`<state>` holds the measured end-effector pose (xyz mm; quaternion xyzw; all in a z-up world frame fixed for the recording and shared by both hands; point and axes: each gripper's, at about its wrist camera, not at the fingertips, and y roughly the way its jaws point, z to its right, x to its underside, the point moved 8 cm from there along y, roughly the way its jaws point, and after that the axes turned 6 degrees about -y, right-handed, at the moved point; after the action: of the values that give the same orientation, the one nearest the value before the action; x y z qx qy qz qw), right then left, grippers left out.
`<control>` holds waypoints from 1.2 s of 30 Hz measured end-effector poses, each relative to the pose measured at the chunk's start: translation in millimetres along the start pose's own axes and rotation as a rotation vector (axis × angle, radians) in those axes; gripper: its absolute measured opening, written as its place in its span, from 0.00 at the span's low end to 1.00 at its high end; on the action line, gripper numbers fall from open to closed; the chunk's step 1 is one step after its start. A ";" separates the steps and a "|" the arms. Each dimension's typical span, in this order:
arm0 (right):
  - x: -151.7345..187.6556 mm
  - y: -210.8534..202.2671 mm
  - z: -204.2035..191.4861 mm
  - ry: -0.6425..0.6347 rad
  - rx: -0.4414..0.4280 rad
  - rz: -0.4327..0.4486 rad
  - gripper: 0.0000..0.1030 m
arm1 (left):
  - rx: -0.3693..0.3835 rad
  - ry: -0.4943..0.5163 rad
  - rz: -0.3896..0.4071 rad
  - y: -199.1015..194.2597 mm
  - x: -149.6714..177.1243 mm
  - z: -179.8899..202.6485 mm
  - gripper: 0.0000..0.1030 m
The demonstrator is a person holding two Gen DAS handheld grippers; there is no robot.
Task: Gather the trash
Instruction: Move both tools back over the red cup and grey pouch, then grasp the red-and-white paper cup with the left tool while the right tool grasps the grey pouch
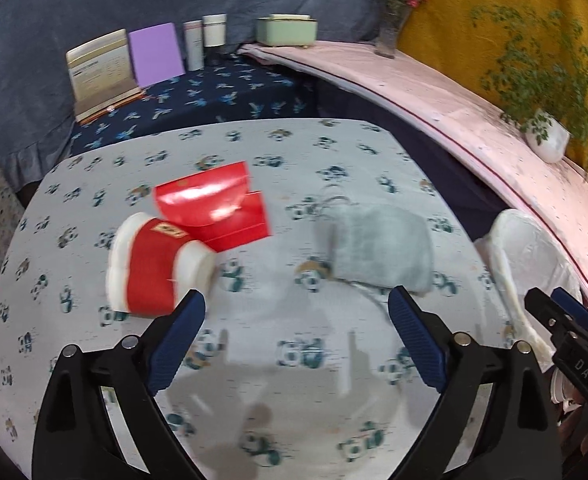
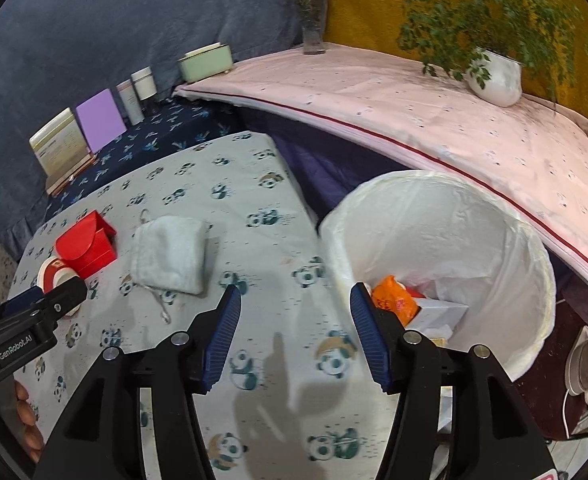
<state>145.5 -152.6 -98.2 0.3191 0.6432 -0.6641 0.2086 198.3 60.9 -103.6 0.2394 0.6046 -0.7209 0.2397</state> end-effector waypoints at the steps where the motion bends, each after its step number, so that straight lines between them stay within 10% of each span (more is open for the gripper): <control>1: -0.4 1.8 -6.3 -0.008 -0.006 -0.003 0.54 | -0.010 -0.010 0.000 0.6 -0.8 -8.6 0.87; 28: -9.5 62.0 -118.4 -0.154 -0.080 -0.086 0.55 | -0.041 0.053 -0.086 58.2 -8.5 -98.3 0.92; 36: -19.2 74.3 -124.1 -0.149 -0.068 -0.082 0.62 | -0.011 0.031 -0.094 61.6 -9.9 -94.8 0.80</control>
<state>229.5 -39.0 -134.7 0.2350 0.6606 -0.6718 0.2391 250.2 145.5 -158.5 0.2205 0.6229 -0.7242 0.1975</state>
